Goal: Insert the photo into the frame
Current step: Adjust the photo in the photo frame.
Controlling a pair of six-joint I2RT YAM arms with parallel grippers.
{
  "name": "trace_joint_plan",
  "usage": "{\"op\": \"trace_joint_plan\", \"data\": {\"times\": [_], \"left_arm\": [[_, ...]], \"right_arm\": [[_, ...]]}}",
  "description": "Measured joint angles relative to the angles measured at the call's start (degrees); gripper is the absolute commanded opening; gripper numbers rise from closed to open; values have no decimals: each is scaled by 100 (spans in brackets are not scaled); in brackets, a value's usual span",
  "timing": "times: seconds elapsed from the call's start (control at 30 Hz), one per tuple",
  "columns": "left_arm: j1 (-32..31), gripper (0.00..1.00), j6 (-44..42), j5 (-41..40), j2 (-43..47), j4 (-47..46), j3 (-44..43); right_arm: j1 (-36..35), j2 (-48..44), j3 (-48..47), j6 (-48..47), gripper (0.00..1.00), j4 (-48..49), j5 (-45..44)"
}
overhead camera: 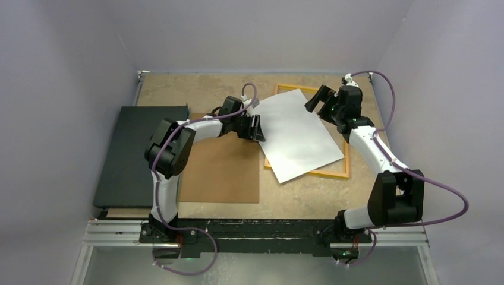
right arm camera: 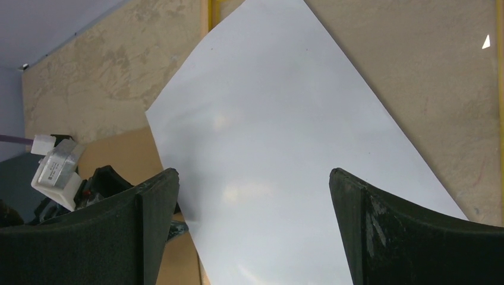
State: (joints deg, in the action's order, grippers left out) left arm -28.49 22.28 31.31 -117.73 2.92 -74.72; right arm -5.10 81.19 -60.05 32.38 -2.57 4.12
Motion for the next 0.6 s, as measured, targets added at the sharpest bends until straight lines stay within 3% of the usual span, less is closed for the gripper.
{"op": "trace_joint_plan", "data": {"times": [0.6], "left_arm": [[-42, 42, -37, -870, -243, 103, -634]], "right_arm": [[249, -83, 323, -33, 99, 68, 308]]}}
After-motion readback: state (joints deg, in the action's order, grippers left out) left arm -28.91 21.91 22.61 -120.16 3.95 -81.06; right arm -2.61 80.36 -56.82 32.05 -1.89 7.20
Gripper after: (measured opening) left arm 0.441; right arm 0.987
